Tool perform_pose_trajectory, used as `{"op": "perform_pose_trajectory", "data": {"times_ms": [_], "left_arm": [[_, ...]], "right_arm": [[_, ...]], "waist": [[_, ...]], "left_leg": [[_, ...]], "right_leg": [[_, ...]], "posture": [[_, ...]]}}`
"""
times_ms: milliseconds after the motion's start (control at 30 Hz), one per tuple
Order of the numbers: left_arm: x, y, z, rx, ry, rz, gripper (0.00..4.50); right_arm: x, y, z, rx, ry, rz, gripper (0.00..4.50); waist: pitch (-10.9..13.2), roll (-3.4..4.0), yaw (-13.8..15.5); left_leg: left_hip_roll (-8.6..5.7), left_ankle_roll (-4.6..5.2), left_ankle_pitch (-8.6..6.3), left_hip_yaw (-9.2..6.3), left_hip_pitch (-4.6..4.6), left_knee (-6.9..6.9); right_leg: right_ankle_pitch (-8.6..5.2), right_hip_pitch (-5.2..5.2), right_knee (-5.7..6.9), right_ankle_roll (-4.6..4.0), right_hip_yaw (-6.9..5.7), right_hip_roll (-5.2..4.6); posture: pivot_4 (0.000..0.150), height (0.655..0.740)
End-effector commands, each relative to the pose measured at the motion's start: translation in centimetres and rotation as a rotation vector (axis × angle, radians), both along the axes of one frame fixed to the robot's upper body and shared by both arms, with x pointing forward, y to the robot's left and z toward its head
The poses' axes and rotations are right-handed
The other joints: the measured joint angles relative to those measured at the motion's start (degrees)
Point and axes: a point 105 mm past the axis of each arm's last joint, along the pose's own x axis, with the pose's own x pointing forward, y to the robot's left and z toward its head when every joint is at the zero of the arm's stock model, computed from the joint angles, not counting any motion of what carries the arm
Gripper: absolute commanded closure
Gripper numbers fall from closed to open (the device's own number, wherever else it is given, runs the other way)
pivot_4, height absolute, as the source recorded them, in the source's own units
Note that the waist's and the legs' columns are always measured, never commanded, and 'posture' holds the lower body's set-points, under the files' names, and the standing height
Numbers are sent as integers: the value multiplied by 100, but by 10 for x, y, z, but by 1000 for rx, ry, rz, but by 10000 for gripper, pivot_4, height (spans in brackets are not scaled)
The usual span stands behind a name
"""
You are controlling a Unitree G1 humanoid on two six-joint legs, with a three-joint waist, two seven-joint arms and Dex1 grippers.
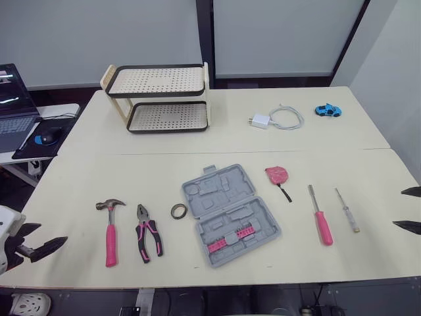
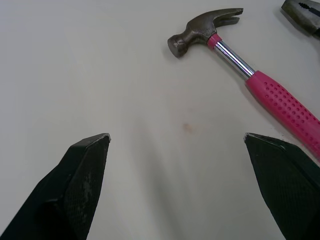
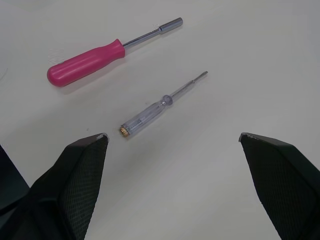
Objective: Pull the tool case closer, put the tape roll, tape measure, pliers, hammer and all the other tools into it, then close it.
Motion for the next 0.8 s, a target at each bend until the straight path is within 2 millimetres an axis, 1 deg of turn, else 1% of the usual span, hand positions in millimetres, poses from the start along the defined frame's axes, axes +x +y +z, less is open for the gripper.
{"op": "perform_pose_trajectory", "data": {"times_ms": [33,300,467,533,633,800], "left_arm": [[0,4,15,30,-29,-3,274],[-5,0,15,11,-45,6,274],[-7,-4,15,35,-61,2,274],[-4,-15,15,25,-72,-25,274],[5,-40,12,-8,-90,-87,274],[22,-97,13,-96,-129,-229,274]], "right_arm": [[2,0,13,-14,-52,4,0],[4,5,15,-12,-68,7,0],[4,1,15,-48,-73,0,0],[7,5,20,-39,-102,-3,0],[14,21,26,14,-135,12,0],[23,55,31,107,-150,66,0]], "waist": [[0,1,0],[0,1,3],[1,0,11],[1,1,14],[2,1,28],[2,1,78]], "left_leg": [[0,0,0,0,0,0],[0,0,0,0,0,0],[1,0,0,0,-1,0],[1,0,0,3,-1,0],[4,0,0,3,0,0],[15,-1,0,1,-1,3]], "right_leg": [[0,0,0,0,0,0],[0,1,0,0,0,0],[0,1,-3,0,0,0],[0,1,-3,0,2,-1],[0,2,-3,0,3,-4],[1,4,-2,-2,3,-6]], "posture": [[1500,7400],[1500,7400],[1500,7400],[1500,7400],[1500,7400],[1500,7400]]}}
